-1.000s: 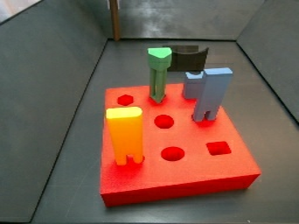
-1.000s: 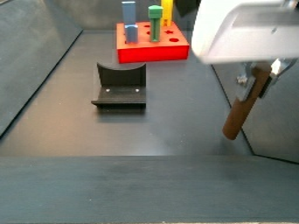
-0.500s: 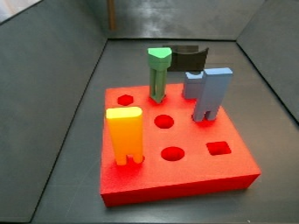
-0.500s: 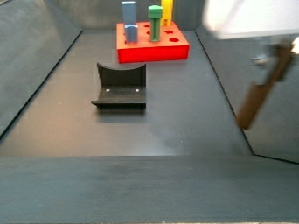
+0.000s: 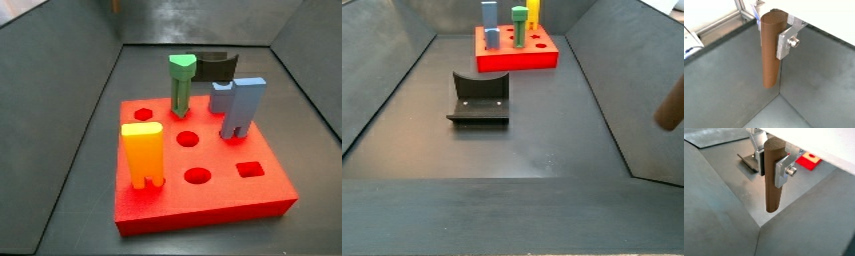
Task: Pick up the oval object. Move up. Move to above the board. Insert the oval object.
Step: Move to above the board.
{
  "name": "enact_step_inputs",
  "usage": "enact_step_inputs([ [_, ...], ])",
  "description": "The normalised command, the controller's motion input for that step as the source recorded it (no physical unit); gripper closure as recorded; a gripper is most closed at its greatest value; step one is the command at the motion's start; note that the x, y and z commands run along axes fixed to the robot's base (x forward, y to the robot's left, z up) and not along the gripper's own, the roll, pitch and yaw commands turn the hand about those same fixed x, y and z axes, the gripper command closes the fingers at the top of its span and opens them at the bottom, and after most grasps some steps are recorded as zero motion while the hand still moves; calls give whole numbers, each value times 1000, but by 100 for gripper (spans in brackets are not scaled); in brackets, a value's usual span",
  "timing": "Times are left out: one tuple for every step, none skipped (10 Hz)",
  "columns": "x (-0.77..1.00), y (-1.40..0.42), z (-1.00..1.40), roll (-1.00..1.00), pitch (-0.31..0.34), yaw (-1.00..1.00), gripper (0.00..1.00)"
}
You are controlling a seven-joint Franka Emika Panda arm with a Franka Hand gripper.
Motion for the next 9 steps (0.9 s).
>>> enact_step_inputs([
  [-767,182,867,-78,67,-57,100],
  [-771,98,636,-47,44,-58,100],
  [-771,65,469,-33,36,-50,100],
  [-762,36,253,-14,41,-37,100],
  [-757,26,146,-3,49,-31,100],
  [-738,18,27,7,57,-19,100],
  [-739,19,23,6,58,-17,100],
  [-739,18,23,5,58,-16,100],
  [-739,18,23,5,58,-16,100],
])
